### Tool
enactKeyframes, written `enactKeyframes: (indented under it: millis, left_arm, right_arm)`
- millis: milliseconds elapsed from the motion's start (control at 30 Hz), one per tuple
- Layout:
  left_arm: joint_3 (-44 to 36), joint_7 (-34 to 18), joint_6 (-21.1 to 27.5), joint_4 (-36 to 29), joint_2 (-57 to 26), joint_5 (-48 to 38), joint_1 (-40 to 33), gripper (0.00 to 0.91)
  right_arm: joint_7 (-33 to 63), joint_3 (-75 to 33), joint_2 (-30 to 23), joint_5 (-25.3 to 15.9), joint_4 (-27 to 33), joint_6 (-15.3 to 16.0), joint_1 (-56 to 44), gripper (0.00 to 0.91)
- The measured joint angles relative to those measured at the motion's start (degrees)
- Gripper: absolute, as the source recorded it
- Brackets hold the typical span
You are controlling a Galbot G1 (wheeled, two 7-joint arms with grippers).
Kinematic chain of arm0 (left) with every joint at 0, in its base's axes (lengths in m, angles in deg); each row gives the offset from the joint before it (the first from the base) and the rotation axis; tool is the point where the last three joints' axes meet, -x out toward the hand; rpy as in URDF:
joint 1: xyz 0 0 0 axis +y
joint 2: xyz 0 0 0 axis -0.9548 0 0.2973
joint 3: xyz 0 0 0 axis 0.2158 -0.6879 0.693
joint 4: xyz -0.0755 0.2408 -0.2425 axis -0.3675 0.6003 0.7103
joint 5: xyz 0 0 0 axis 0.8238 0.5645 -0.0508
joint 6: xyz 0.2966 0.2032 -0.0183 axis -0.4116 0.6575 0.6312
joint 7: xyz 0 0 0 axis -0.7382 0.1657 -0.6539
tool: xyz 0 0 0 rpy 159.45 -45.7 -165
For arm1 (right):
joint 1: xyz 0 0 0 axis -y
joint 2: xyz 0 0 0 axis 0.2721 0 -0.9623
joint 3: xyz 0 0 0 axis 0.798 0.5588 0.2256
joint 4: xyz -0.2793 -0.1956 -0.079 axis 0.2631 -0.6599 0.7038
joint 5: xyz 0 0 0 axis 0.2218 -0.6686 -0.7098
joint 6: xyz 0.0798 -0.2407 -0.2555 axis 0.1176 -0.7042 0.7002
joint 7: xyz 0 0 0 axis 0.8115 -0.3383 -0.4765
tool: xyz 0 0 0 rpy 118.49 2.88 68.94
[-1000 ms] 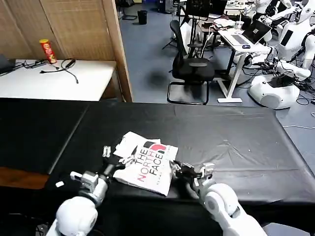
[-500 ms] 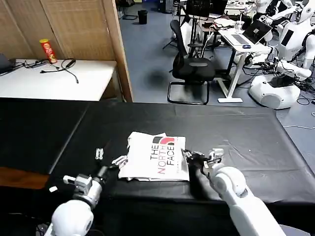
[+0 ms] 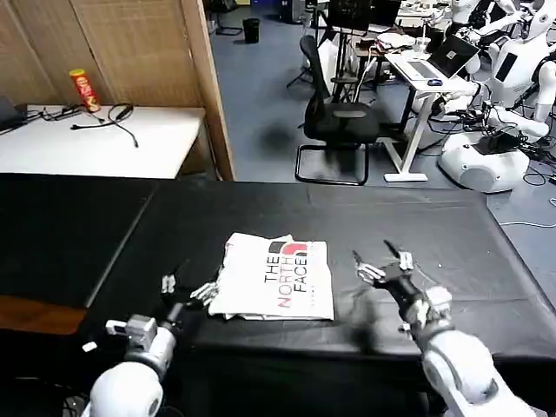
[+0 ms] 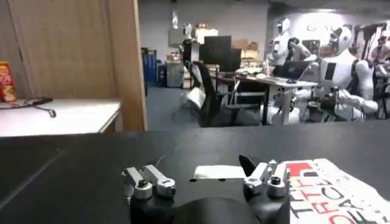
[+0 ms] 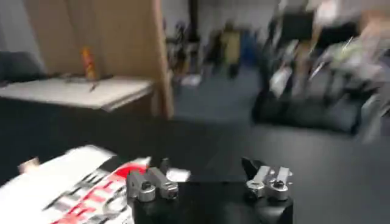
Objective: Fold and organize the clothes.
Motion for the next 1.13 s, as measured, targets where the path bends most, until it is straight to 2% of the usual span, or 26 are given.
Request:
enactKeyframes:
  millis: [100, 200, 267, 367, 500, 600, 833, 1133]
  left_arm:
    - [0.9, -0.7, -1.0, -1.2, -1.1, -0.3, 2.3, 0.878]
    - [1.3, -1.5, -2.5, -2.4, -2.1, -0.6, 5.4, 0.878]
    - [1.5, -2.3, -3.8, -3.3, -2.6, -0.6, 8.0, 0.878]
    - [1.9, -3.6, -5.2, -4.8, -3.0, -0.6, 12.8, 0.878]
    - [2.1, -4.5, -6.9, -7.1, -3.5, -0.7, 18.9, 0.878]
    - [2.6, -5.7, -5.3, -8.8, -3.9, -1.6, 23.0, 0.878]
    - [5.5, -7.4, -1.3, -12.0, -5.1, -4.9, 28.4, 0.878]
    - [7.8, -7.2, 0.6, -14.5, -5.3, -5.4, 29.7, 0.878]
  right_arm:
    - [2.7, -1.3, -1.5, -6.4, -1.3, -8.3, -7.3, 0.878]
    - [5.1, -2.6, -3.1, -10.8, -2.1, -15.3, -14.4, 0.878]
    - [6.5, -3.7, -3.9, -12.1, -3.0, -17.8, -18.9, 0.878]
    - [8.1, -5.3, -4.3, -13.2, -4.5, -19.0, -25.7, 0.878]
    - [11.0, -7.0, -4.0, -12.3, -7.4, -18.0, -33.0, 0.878]
    - [12.0, -7.5, -3.3, -9.8, -10.4, -15.7, -37.6, 0.878]
    - [15.1, -7.3, -2.7, -3.9, -16.6, -6.0, -43.5, 0.878]
    - [15.1, -7.2, -2.6, -2.8, -19.0, -3.4, -45.1, 0.878]
